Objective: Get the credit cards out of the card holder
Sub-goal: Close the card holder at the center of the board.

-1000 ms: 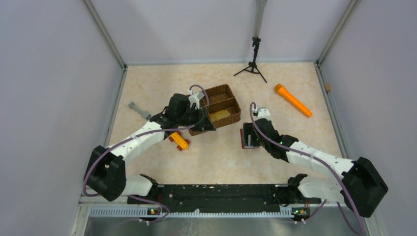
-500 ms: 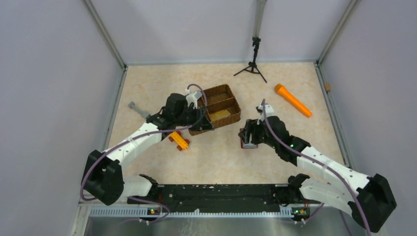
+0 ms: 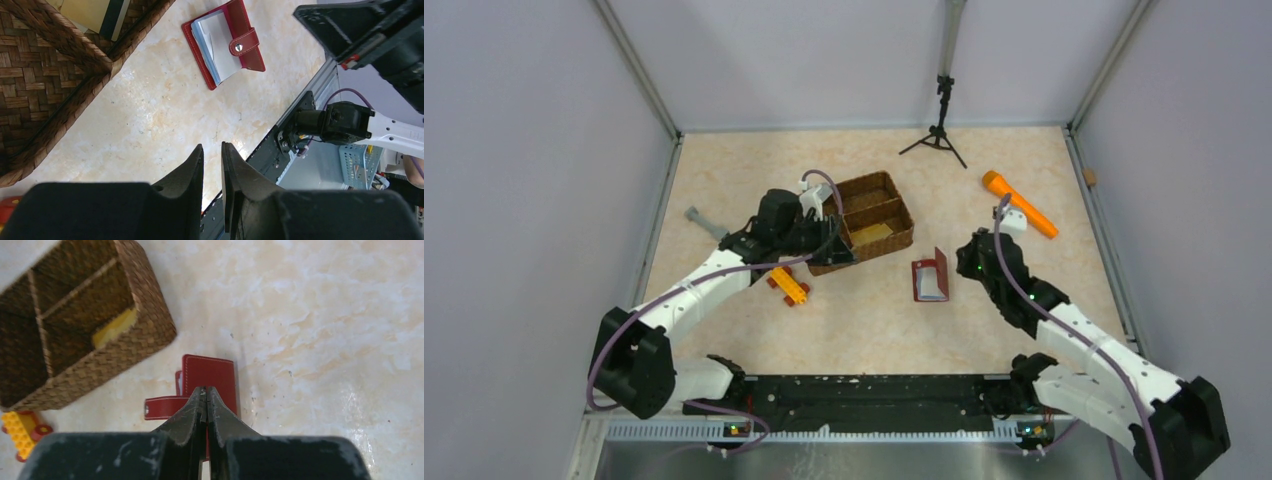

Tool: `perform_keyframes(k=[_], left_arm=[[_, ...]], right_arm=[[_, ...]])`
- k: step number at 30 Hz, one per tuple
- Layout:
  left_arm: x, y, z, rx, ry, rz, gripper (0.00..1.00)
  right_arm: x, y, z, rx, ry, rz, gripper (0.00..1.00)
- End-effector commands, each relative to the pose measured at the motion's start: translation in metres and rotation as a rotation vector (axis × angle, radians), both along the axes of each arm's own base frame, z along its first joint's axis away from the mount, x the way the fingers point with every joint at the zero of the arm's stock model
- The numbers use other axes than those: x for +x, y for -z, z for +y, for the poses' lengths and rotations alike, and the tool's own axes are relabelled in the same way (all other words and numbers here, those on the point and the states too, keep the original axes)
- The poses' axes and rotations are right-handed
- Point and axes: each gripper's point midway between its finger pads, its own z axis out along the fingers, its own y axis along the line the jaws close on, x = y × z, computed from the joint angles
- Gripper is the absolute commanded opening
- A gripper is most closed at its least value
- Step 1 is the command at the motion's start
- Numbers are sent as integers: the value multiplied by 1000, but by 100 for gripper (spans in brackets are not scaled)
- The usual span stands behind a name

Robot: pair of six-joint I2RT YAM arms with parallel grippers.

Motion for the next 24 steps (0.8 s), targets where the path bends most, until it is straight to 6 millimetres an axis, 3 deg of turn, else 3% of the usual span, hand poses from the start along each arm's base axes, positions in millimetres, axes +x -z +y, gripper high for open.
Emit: perform_keyframes(k=[1, 6, 10, 13, 15, 19, 23, 24], left_arm=[[2, -19, -1, -31, 22, -62, 23], [1, -25, 2, -42, 28, -81, 23], [1, -32, 6, -42, 19, -115, 27], [4, -34, 16, -18, -16, -131, 28], [7, -35, 24, 3, -46, -144, 29], [17, -37, 48, 47, -131, -174, 30], [31, -39, 78, 91, -254, -212, 31], [35, -39, 85, 99, -282, -222, 31]], right_arm=[[2, 39, 11, 8, -21, 96, 0], [-3, 96, 28, 40, -55, 230, 0], [-10, 143, 30, 34, -44, 333, 0], [-14, 158, 28, 17, -27, 380, 0], [-12, 152, 26, 3, -20, 369, 0], [1, 110, 20, -30, -30, 252, 0], [19, 70, 37, -40, -125, 155, 0], [22, 70, 39, -52, -133, 168, 0]])
